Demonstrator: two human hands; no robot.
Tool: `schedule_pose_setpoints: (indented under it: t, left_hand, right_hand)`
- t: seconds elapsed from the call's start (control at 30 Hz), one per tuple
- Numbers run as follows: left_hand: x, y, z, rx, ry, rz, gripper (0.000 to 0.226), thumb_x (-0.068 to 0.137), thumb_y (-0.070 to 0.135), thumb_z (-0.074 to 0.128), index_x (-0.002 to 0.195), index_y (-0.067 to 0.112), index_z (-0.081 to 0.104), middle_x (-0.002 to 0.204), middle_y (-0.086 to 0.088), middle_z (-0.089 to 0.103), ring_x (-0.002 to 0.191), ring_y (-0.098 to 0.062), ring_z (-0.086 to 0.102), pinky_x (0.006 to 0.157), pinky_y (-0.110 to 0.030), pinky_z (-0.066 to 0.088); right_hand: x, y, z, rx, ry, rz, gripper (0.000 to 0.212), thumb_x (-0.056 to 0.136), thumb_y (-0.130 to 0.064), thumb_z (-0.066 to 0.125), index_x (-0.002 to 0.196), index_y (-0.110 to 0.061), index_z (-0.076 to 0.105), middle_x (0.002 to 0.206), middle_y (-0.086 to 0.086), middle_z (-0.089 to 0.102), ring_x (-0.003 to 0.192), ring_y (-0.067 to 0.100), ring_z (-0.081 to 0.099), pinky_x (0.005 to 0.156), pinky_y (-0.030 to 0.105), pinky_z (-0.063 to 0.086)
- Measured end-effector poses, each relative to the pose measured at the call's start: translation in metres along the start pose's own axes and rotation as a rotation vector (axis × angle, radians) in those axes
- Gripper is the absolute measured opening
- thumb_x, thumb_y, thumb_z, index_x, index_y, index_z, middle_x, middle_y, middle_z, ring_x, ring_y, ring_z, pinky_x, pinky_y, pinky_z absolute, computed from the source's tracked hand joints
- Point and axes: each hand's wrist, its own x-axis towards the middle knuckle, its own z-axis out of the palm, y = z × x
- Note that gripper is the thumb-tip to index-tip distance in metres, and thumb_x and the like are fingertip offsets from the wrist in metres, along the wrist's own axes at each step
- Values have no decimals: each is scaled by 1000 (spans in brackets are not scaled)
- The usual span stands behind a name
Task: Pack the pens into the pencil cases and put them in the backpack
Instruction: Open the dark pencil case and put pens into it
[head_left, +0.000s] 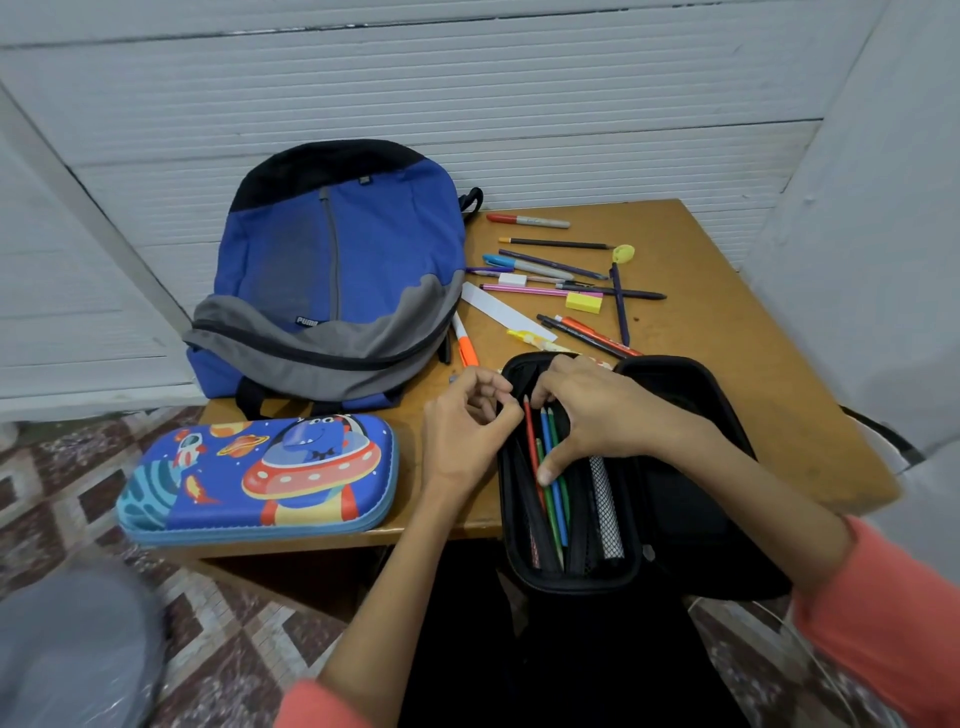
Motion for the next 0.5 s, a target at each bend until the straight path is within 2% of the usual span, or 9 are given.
schedule_pose_setpoints:
  t: [0.1, 0.2, 0.27, 0.33, 0.43, 0.5]
  left_hand:
    - [0, -1, 0, 3, -1, -1, 16, 75, 3, 69, 83, 17, 65, 75, -7, 65, 63, -9, 52, 58, -16, 41]
    - [1, -2, 1, 13, 6, -14, 15, 76, 5, 69, 83, 17, 66, 73, -5, 64, 62, -7, 52, 59, -17, 41]
    - [1, -2, 1, 14, 1, -10, 14, 77, 5, 69, 83, 16, 66, 73, -6, 64, 63, -10, 52, 59, -18, 42]
    - [1, -2, 0, 8, -8, -5, 14, 77, 4, 69, 84, 15, 66, 75, -8, 65, 63, -12, 52, 59, -18, 42]
    - [1, -1, 0, -8, -3, -6, 14, 77, 3, 68, 83, 16, 66, 79, -7, 66, 63, -9, 51, 60, -18, 42]
    - [0, -1, 1, -10, -1, -5, 15, 77, 2, 68, 82, 16, 66, 81, -6, 68, 63, -7, 51, 60, -16, 41]
  right_hand:
    - [-1, 1, -7, 68, -13, -20, 68, 65, -65, 74, 116, -21, 63, 114, -6, 50, 108, 11, 45, 90, 34, 45]
    - [0, 6, -19, 336, -122, -108, 39, 77, -50, 72, 98, -18, 76, 100, -5, 64, 91, 6, 57, 74, 18, 44]
    - [3, 14, -28, 508, -132, -96, 26, 81, -39, 72, 96, -18, 77, 93, -6, 69, 82, -4, 59, 68, 10, 40]
    - [12, 28, -36, 655, -29, -7, 22, 82, -35, 71, 97, -19, 76, 92, -11, 70, 79, -9, 60, 70, 13, 40]
    - [45, 53, -46, 759, 272, 124, 16, 89, -22, 67, 101, -12, 71, 88, -7, 65, 67, -9, 57, 63, 10, 40]
    - [74, 72, -54, 676, 479, 229, 15, 92, -13, 63, 104, -8, 69, 98, 0, 66, 81, 1, 57, 73, 17, 41]
